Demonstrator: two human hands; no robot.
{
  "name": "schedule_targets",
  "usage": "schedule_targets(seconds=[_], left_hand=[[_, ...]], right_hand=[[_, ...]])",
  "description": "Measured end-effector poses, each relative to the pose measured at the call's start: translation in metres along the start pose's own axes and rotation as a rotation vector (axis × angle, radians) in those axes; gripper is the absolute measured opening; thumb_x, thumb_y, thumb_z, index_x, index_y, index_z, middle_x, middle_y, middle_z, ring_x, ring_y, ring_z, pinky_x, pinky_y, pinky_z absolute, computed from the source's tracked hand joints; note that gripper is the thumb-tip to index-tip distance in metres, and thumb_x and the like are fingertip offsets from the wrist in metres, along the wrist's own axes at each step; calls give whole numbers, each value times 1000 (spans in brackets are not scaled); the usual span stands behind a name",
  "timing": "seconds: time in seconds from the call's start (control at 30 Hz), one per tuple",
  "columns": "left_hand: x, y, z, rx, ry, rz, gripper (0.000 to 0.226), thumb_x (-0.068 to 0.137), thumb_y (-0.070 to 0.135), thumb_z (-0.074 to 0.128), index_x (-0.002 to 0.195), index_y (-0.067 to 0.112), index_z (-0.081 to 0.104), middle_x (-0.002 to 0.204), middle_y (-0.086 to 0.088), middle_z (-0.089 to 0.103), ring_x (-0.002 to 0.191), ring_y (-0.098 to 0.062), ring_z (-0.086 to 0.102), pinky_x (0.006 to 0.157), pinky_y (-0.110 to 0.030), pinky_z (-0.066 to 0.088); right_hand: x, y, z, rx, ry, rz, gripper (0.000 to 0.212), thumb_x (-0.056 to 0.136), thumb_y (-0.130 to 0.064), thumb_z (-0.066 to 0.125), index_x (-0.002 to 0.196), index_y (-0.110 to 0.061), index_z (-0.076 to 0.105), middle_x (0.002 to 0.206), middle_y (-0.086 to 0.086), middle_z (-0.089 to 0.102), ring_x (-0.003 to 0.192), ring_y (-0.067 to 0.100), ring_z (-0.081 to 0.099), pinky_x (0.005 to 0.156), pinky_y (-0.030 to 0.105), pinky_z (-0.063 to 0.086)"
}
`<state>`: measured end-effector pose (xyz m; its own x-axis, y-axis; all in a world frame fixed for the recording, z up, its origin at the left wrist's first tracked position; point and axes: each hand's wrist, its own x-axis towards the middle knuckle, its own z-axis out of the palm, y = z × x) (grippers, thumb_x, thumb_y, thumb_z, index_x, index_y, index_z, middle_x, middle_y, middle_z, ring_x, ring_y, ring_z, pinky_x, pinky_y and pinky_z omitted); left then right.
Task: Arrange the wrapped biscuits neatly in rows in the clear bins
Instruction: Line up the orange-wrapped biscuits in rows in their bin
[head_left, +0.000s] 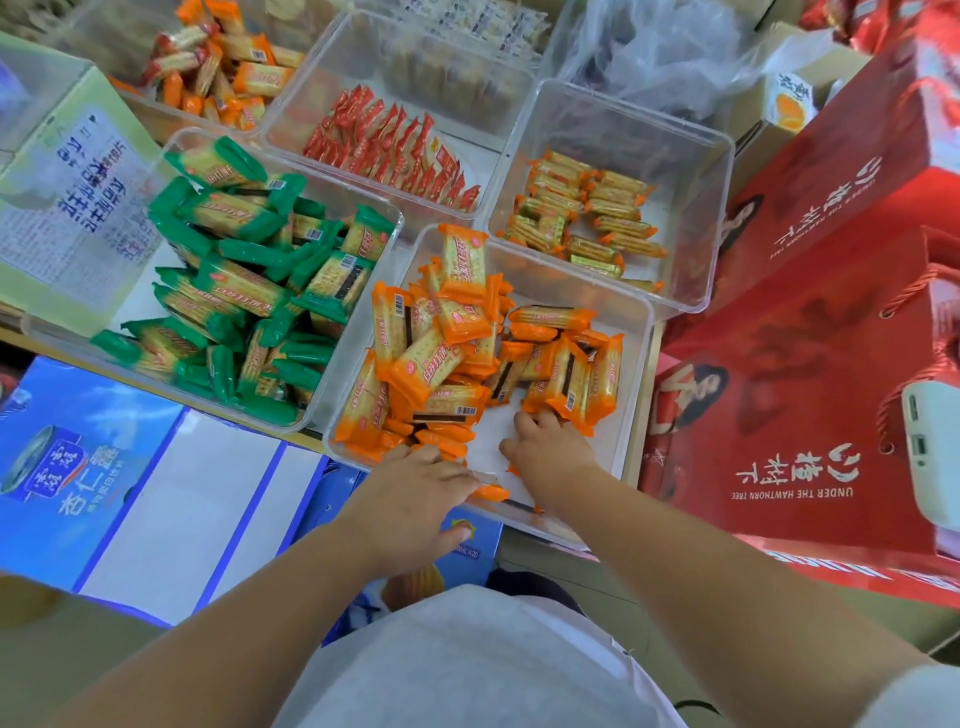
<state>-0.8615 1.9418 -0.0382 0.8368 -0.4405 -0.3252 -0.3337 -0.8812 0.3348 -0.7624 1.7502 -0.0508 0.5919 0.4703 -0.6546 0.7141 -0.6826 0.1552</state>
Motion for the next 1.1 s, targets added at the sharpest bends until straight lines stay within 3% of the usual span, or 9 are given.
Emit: schedule_targets(seconds=[0.17,0.27,0.33,0.53,0.67,0.8,0.9,1.0,1.1], left_hand=[[1,0,0,-12,-3,-13,58,96,60,45,147,33,45,145,15,52,125,-14,40,100,-37,33],[1,0,2,-23,1,-22,56,97,61,43,146,34,46,144,15,53,125,-13,41,101,-37,34],[1,0,2,-23,5,-30,57,98,64,39,146,35,47,143,16,54,125,-12,41,101,-37,34],[-1,2,-5,-47,-12,-34,70,94,71,15,141,36,52,135,18,57,117,-11,44,94,-35,37],[-2,6,0,-51,50,-75,65,94,71,33,146,33,37,142,11,46,121,-15,44,99,-39,38],[2,9,2,27,-14,-67,75,92,69,37,156,31,24,163,10,21,130,-19,38,103,-45,36],[8,6,-2,2,-68,-72,75,89,73,37,153,35,33,164,14,26,135,-18,35,105,-49,34],[10,5,-3,-26,-87,-82,70,88,72,42,148,37,41,159,14,37,135,-17,36,105,-49,34],[10,5,-2,-54,-45,-97,68,87,71,47,146,37,42,151,15,46,129,-15,40,103,-46,36]], right_hand=[[-3,5,-5,306,77,12,55,87,1,61,137,-18,48,131,13,45,117,36,48,82,41,48],[-11,11,-14,611,172,60,54,88,-9,66,139,-18,51,127,9,60,110,30,60,80,38,52],[-18,12,-18,742,217,71,47,91,-17,66,137,-15,56,123,9,66,108,27,62,82,37,53],[-21,-12,-9,1056,121,27,29,93,-13,65,122,-12,69,121,7,69,113,22,63,97,39,51],[-25,-15,-6,1290,14,56,38,96,-6,53,132,-14,60,134,6,63,125,20,58,105,38,47],[-30,-4,-10,1113,-118,-95,49,98,-4,44,145,-20,49,145,3,54,134,17,49,108,29,41],[-25,10,-19,859,-41,-59,39,97,-11,50,133,-21,60,130,2,64,119,22,58,95,32,48],[-23,24,-28,381,6,-4,18,91,-35,64,103,-23,69,100,-1,67,98,24,60,81,37,52],[-24,26,-26,-113,-153,73,53,74,-73,66,99,-26,67,104,-4,63,115,26,46,91,44,35]])
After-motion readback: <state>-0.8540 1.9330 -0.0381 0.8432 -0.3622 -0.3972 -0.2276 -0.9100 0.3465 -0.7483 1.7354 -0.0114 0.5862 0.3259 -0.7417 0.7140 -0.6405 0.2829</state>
